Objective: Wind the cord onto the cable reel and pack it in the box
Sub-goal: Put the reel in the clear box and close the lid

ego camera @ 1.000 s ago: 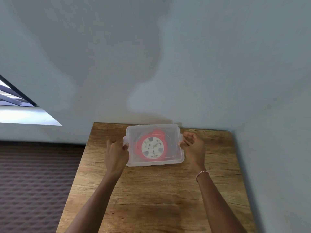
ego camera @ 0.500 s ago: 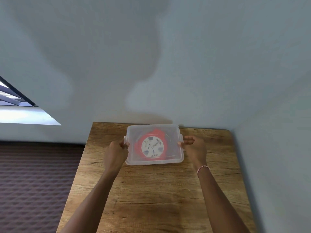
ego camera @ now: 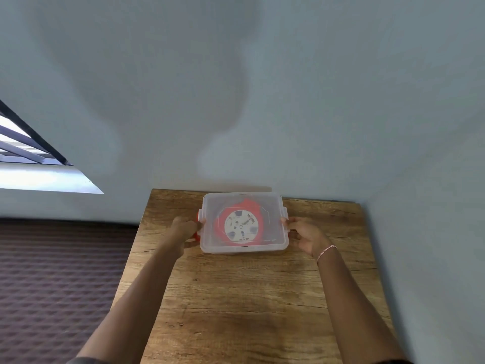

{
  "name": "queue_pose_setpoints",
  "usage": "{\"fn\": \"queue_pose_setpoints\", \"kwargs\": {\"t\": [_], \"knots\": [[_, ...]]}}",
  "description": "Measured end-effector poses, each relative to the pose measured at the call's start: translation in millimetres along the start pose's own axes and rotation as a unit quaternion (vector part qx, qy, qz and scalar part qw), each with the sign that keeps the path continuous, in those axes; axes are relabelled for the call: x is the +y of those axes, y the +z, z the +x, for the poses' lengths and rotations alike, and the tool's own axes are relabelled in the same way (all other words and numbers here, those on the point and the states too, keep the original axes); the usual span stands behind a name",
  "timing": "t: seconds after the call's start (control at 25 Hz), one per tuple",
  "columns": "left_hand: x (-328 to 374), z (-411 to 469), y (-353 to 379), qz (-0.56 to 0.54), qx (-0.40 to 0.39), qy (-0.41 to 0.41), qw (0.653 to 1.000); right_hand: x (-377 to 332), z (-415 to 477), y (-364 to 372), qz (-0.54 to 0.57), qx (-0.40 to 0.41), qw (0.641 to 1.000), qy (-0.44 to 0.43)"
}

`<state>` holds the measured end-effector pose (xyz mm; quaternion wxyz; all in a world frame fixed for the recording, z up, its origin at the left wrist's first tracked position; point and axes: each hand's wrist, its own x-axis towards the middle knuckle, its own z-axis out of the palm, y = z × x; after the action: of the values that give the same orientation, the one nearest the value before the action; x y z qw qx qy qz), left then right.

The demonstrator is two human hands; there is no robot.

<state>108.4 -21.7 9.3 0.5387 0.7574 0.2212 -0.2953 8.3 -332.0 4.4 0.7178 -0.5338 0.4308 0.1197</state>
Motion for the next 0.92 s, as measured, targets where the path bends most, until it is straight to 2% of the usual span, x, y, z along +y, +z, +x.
{"fn": "queue_pose_setpoints", "kwargs": {"t": [0.12,0.24,0.32,0.64,0.72,0.8,0.92], "knots": [[-5,-7,1,-0.037,0.03,0.049,0.998,6,0,6,-0.028,0.063,0.995,-0.066],[-10,-10,9,0.032,0.089,0.121,0.988,13,-12,21,-0.111,0.142,0.968,-0.173],[-13,-12,14,0.065,0.128,0.153,0.978,18,-17,26,-0.148,0.159,0.952,-0.216],[-10,-21,17,0.127,0.152,0.205,0.959,33,-17,25,-0.243,0.224,0.91,-0.25],[-10,-20,19,0.158,0.166,0.223,0.947,33,-16,30,-0.296,0.247,0.886,-0.257],[-10,-21,26,0.217,0.185,0.244,0.927,32,-18,39,-0.374,0.273,0.847,-0.259],[-12,-23,33,0.253,0.195,0.256,0.912,34,-18,42,-0.402,0.281,0.83,-0.263]]}}
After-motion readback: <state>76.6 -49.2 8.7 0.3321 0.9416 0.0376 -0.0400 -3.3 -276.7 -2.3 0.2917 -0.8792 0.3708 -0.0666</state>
